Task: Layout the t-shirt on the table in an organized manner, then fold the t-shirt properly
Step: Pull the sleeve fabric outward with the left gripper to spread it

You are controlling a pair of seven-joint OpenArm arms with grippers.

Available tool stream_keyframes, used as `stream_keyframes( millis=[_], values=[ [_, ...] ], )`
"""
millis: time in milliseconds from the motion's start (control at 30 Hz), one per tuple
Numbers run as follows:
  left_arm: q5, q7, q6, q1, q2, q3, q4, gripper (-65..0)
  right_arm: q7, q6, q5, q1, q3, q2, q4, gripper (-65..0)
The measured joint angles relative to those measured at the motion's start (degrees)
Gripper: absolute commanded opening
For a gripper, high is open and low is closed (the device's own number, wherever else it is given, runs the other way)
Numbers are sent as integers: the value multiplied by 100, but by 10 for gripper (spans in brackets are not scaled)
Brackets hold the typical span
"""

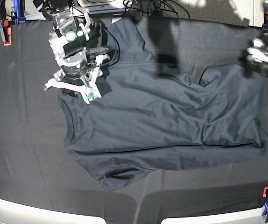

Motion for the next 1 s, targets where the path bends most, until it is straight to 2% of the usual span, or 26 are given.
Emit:
stream_keyframes(
  millis=[200,267,333,367,500,667,767,1000],
  values=[
    [160,-59,0,-264,-17,42,-433,-423,-2,0,2,0,0,0,0,-388],
    [160,-227,0,-315,-4,44,-551,-496,0,0,2,-2,0,0,0,-388],
    [162,-415,-2,-326,7,44,-632,-640,0,0,2,-2,0,0,0,-388],
    [155,-487,0,-326,11,44,-647,-650,0,0,2,0,0,0,0,-388],
    [162,-509,0,-341,-20,-72,-649,-650,-2,0,2,0,0,0,0,-388],
    [155,310,-46,-308,-192,-1056,-647,-650,-2,0,2,0,0,0,0,-388],
    [636,791,-149,-293,-435,-1569,-649,-650,2,0,4,-2,0,0,0,-388],
    [68,848,-157,-291,-588,-1718,-647,-650,122,0,2,0,0,0,0,-388]
  ],
)
